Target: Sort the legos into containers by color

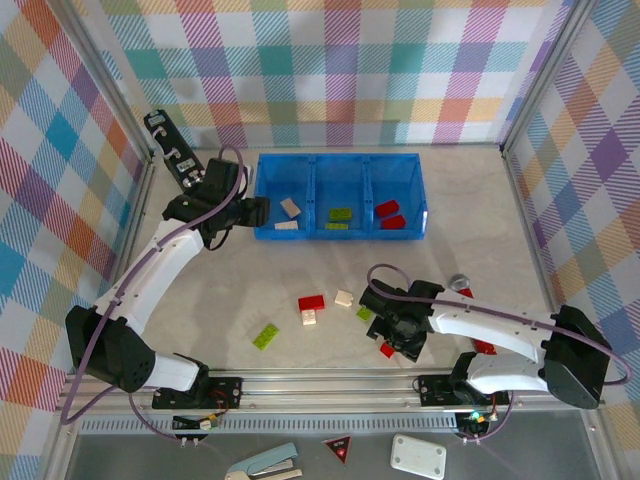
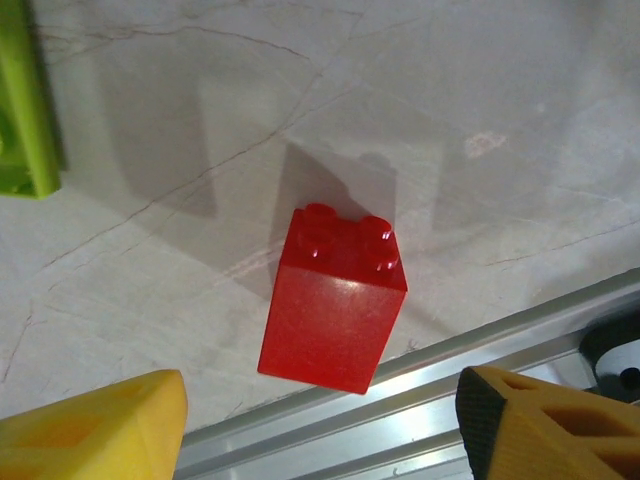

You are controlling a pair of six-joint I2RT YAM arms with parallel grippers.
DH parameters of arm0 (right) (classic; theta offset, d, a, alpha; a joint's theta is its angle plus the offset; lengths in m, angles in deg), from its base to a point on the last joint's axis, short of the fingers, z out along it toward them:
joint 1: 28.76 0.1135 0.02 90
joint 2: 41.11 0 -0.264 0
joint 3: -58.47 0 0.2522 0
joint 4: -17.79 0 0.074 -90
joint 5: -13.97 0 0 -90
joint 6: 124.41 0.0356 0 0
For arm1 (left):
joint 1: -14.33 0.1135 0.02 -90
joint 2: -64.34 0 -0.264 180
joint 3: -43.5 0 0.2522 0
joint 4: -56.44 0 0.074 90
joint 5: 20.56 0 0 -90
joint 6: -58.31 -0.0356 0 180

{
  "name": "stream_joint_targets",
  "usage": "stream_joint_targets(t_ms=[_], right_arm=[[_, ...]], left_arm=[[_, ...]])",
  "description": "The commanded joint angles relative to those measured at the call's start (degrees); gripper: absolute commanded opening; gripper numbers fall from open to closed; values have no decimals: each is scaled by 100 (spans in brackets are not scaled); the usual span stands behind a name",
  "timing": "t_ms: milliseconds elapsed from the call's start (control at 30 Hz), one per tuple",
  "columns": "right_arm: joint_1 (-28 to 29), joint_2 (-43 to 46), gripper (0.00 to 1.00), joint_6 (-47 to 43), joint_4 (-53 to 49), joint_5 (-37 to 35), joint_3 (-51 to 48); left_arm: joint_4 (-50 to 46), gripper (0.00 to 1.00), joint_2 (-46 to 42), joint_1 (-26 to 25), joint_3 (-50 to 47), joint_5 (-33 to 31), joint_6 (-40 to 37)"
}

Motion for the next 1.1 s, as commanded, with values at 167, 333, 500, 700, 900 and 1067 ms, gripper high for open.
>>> stream_joint_targets(t_ms=[167,333,500,700,900,1067], right_arm=[[72,-229,69,681,661,-21,-503],[76,-229,62,678,779,-128,-617],[76,-229,54,671,798,-181,-657],[71,-167,43,613,804,-191,-666],[73,23,35,561,666,-312,-655],[61,279,27,249,545,-607,-617]], left_arm=[[243,78,-108,61,-75,180,-71],[231,78,-116,61,-78,367,-99],[247,76,-154,61,-91,417,-100],[231,71,-132,61,-61,380,-117],[250,66,-121,61,-58,206,-79],[258,66,-105,61,-66,165,-91]])
